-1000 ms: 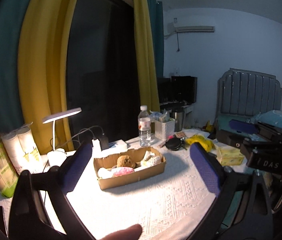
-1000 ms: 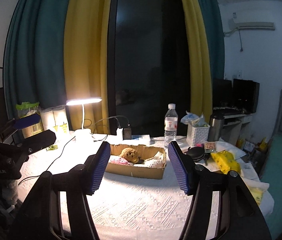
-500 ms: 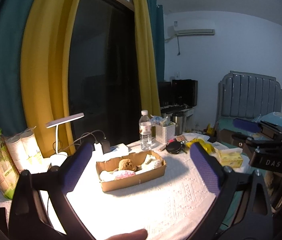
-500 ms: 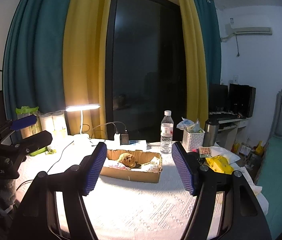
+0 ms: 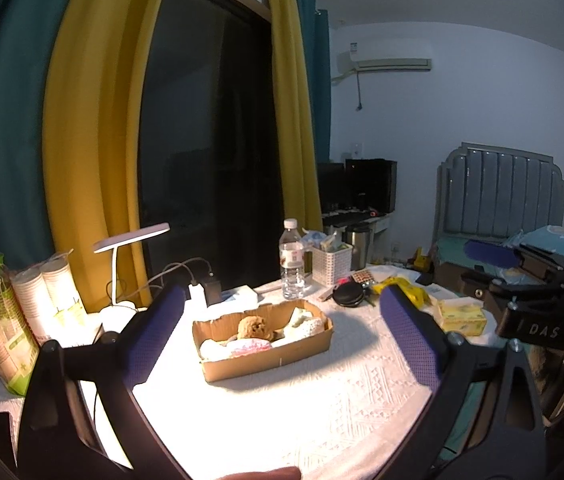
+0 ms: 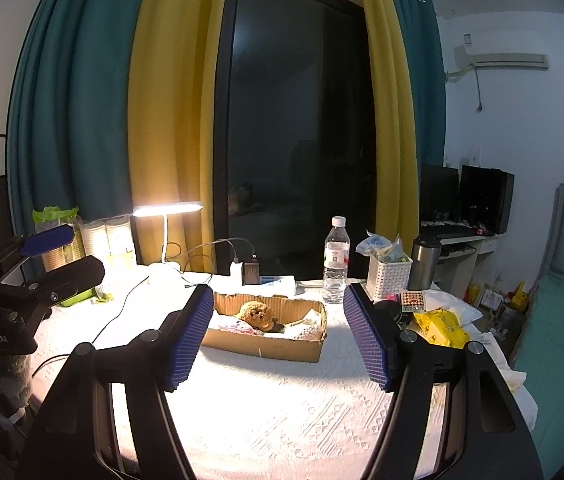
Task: Organize soft objects
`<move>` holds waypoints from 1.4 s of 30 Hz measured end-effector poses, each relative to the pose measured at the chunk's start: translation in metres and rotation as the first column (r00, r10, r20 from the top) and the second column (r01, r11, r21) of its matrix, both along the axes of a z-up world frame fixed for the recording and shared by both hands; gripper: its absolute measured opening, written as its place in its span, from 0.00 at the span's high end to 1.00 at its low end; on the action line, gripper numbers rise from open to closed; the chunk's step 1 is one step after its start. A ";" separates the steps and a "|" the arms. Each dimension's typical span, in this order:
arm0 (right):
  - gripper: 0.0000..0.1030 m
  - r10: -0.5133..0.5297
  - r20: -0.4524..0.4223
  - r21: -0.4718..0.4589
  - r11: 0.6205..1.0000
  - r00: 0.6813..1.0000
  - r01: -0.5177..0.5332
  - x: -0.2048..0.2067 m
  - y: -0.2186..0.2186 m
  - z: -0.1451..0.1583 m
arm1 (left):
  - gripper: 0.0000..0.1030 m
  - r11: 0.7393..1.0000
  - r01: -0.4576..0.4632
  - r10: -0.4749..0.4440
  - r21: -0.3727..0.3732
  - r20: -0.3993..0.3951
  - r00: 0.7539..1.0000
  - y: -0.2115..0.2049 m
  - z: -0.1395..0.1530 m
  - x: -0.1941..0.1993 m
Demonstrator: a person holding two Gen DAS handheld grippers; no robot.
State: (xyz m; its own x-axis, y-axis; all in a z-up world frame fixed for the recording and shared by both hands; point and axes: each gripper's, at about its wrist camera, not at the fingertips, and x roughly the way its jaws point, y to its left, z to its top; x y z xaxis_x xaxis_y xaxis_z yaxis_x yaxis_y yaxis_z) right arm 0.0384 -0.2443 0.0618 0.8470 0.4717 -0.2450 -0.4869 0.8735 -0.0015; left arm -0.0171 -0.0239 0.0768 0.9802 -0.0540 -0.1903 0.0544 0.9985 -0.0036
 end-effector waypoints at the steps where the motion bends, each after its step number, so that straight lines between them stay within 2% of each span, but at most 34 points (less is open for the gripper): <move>1: 0.31 0.001 0.000 0.000 1.000 1.000 -0.001 0.000 0.000 0.000 | 0.04 1.000 0.000 0.000 -0.001 0.000 1.000 0.000 0.000 0.000; 42: 0.31 0.018 -0.015 0.001 1.000 1.000 -0.018 0.008 0.004 -0.004 | 0.04 1.000 -0.014 0.014 0.000 0.001 1.000 -0.001 0.000 -0.004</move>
State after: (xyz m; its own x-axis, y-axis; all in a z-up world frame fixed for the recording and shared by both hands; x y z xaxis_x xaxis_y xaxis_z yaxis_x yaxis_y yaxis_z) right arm 0.0461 -0.2402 0.0578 0.8348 0.4868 -0.2571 -0.5023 0.8647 0.0065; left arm -0.0208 -0.0254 0.0772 0.9810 -0.0402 -0.1896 0.0402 0.9992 -0.0040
